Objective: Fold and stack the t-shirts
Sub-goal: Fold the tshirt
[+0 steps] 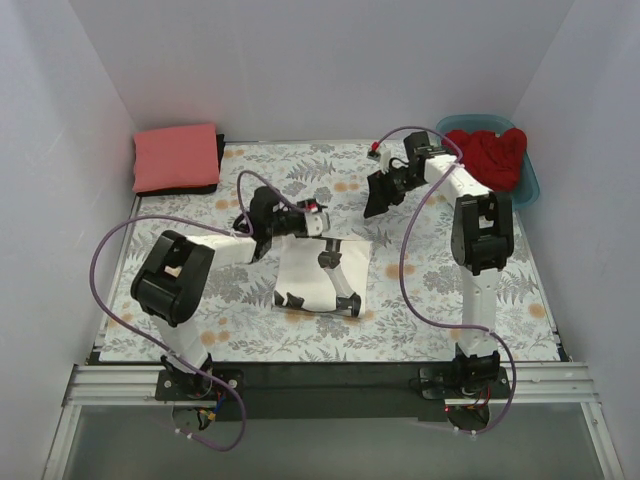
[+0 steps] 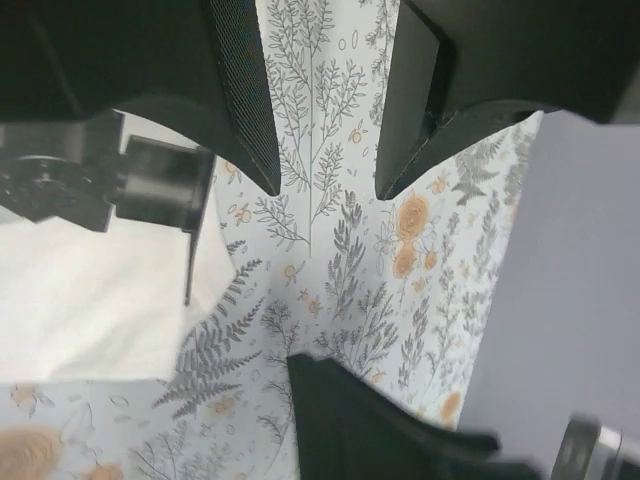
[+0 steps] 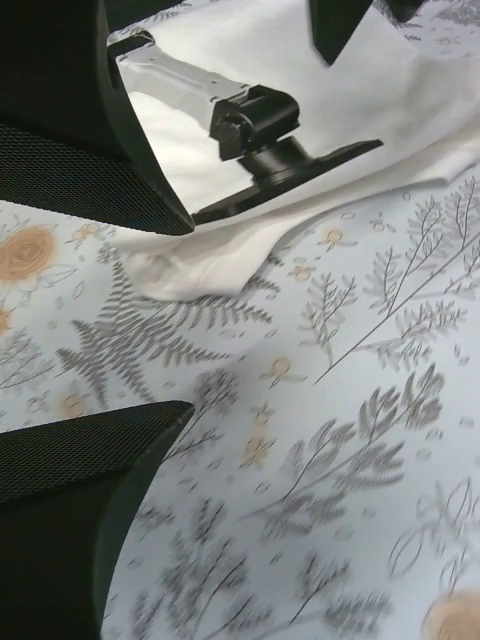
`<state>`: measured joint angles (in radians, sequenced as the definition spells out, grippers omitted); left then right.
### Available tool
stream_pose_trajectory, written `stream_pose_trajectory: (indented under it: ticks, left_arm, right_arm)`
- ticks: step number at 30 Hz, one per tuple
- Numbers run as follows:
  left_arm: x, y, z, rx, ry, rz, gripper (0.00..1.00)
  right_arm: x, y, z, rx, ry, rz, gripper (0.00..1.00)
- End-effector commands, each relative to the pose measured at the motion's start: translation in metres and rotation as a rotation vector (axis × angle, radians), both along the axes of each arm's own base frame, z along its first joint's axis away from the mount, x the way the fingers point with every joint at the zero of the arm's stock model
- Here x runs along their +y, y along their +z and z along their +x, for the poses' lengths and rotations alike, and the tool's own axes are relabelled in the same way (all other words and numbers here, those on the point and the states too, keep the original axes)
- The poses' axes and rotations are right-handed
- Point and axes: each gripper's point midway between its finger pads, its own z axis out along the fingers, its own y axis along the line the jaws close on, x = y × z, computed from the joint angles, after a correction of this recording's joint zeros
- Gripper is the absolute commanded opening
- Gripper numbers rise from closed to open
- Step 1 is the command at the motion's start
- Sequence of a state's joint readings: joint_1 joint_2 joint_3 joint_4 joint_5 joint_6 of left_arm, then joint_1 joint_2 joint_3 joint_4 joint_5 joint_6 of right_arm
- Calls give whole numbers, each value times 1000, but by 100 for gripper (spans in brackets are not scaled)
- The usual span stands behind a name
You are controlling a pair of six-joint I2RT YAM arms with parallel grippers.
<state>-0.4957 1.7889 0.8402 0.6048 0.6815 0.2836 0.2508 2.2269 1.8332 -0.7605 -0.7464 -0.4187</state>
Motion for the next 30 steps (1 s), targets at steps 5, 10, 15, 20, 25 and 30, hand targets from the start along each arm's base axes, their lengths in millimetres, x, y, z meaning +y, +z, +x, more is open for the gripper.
stream_pose_trajectory:
  ticks: [5,10,15,20,25,30]
  left_arm:
    - [56,57,22,594,181,-69,45]
    - [72,18,-4,938,281,-22,47]
    - [83,-9,-3,1142,434,-61,52]
    - [88,-24,2,1182,493,-56,54]
    - [93,-44,-1,1235,532,-11,54]
    - [98,-49,1,1240,558,-4,49]
  right_arm:
    - [-22,49,-32,-14,30,62,74]
    - [-25,35,-45,13,25,0,67]
    - [-19,13,-60,55,46,-68,66]
    - [-8,-9,-72,97,88,-105,66]
    - [-6,-23,-77,134,97,-118,63]
    - [-8,-29,-80,146,100,-130,53]
